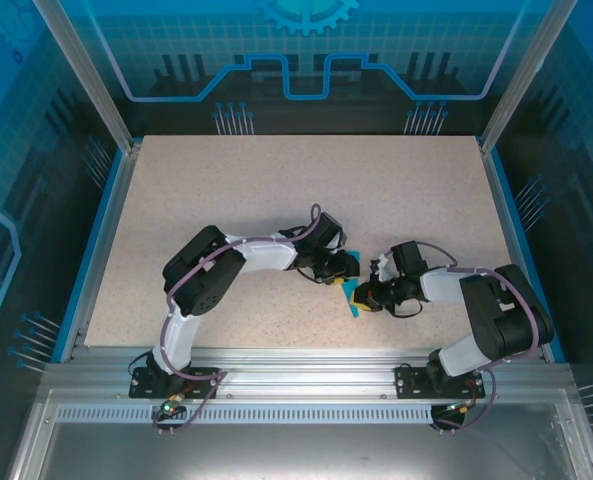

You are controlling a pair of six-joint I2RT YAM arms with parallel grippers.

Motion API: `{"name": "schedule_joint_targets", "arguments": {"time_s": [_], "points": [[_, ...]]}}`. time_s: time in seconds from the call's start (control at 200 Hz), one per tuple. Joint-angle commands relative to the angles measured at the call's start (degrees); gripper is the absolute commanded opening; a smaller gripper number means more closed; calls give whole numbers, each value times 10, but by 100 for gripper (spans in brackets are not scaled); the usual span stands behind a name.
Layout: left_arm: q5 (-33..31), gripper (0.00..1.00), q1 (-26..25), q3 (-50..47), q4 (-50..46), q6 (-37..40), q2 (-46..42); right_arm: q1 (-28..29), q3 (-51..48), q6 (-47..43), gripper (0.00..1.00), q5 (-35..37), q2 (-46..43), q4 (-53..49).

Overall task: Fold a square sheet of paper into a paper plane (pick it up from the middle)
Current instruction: Fold the wing for the fifth time at the center of the table.

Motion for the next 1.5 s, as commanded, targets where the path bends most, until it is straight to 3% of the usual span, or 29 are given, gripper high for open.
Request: {"name": "schedule_joint_targets", "arguments": {"time_s": [0.0,0.185,0.49,0.84,1.495], "points": [[19,46,30,-20,34,21,-38,14,-9,-21,0,77,31,-50],[56,58,51,-38,80,50,-82,17,4,-28,0,77,38,-54],[78,58,35,-71,112,56,-72,21,15,-31,0,78,57,-55],[77,57,35,-28,122,81,0,26,16,-33,0,82,58,-59],[58,56,147,39,40,151,57,34,20,-32,0,93,58,-74]]}}
